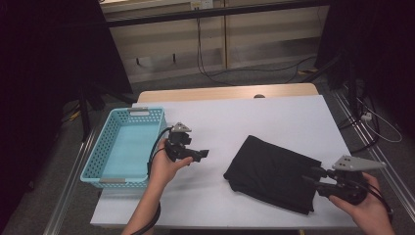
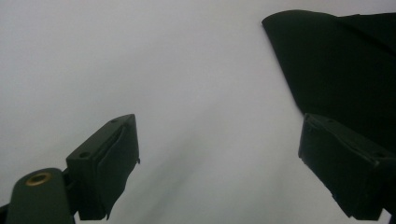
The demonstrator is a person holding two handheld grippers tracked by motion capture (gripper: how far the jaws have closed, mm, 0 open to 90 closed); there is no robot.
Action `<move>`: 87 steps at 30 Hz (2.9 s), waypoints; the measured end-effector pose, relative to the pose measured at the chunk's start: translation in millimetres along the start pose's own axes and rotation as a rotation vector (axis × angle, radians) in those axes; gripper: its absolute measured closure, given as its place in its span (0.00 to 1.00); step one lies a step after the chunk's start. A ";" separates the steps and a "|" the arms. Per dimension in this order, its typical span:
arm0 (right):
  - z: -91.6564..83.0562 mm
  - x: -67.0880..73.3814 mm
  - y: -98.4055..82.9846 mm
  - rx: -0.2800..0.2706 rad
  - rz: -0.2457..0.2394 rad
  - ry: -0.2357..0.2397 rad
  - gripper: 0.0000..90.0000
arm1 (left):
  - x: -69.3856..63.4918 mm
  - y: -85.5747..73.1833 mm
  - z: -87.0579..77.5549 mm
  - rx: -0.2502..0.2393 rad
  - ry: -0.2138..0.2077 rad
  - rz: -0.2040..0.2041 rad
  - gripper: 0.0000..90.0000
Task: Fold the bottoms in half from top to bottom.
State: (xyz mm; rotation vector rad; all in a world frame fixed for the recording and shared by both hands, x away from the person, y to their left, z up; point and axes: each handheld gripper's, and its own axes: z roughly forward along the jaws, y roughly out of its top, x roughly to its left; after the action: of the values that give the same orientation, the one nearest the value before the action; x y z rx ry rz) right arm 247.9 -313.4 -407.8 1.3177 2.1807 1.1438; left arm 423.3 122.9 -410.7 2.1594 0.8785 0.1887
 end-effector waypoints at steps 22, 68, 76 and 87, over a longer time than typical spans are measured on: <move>57.9 -50.3 13.7 0.107 0.055 -0.121 0.76 | -2.4 0.1 3.8 0.014 -0.014 0.003 0.13; 66.6 -39.7 21.9 0.026 0.073 -0.149 0.31 | -47.9 -1.9 27.4 0.035 -0.100 0.021 0.13; 69.2 -35.7 22.7 0.013 0.077 -0.140 0.24 | -57.6 -4.1 36.8 0.051 -0.117 0.048 0.13; 71.5 -33.3 21.6 0.019 0.093 -0.119 0.20 | -69.4 -6.8 47.6 0.074 -0.145 0.075 0.14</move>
State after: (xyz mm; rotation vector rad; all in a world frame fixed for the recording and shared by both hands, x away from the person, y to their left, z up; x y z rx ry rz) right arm 323.0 -303.8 -438.4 1.4703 2.0699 1.0522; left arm 386.5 52.0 -438.1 2.2454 0.7323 0.0363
